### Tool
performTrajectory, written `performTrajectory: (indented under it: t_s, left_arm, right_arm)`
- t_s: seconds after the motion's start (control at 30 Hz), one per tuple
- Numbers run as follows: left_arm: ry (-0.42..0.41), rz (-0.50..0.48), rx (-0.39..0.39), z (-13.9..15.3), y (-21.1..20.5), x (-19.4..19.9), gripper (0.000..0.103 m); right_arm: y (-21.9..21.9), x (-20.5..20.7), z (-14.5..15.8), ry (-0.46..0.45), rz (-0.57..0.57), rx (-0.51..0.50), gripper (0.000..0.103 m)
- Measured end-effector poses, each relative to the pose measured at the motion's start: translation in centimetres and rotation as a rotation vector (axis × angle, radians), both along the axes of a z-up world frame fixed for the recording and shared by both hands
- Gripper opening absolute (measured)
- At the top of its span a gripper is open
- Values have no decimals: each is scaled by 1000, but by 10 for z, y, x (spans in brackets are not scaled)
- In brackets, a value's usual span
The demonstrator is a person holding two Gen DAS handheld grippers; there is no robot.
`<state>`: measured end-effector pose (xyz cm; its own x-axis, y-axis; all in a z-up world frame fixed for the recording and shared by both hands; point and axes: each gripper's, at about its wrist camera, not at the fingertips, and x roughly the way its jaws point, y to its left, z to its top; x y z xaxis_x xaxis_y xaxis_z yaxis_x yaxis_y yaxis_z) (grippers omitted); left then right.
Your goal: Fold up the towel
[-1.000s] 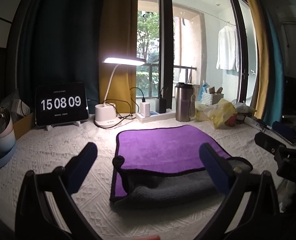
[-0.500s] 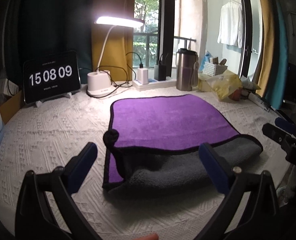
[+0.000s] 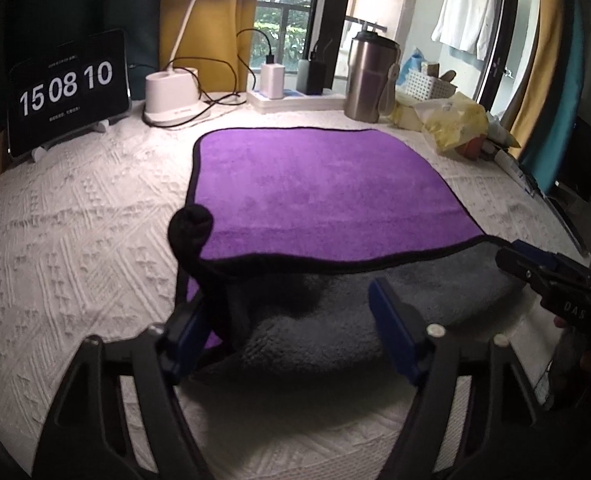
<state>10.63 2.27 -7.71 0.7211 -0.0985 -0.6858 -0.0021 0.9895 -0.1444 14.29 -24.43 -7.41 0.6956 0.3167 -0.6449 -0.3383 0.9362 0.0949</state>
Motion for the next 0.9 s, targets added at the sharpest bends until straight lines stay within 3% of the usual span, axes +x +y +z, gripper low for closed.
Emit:
performTrajectory:
  t_s: [0.13,0.2,0.27,0.33,0.4,0.53,0.9]
  left_arm:
    - [64,-7,-14,-9,0,7,53]
    - [81,-18,-10,-11,-2,9,50]
    - [80,-23,6,-11,-4,9,45]
    - [74,-28,12,-12,-5,9,34]
    - [71,-39,9,-12,-6,8,27]
    - [54,-55,0,-11,-5,4,14]
    - [-5,-52,-29,3,1,-6,12]
  right_arm:
    - [5,6,-3,40,14,-22,48]
    - [7,7,-4,47,17,-37,46]
    - [8,8,-5,45,14,-47,40]
    - [8,7,-5,40,19,-49,25]
    - [9,6,-6,37,26,-59,16]
    - [10,4,-5,16,35,-68,6]
    - [11,-9,18,-96,45,-64,5]
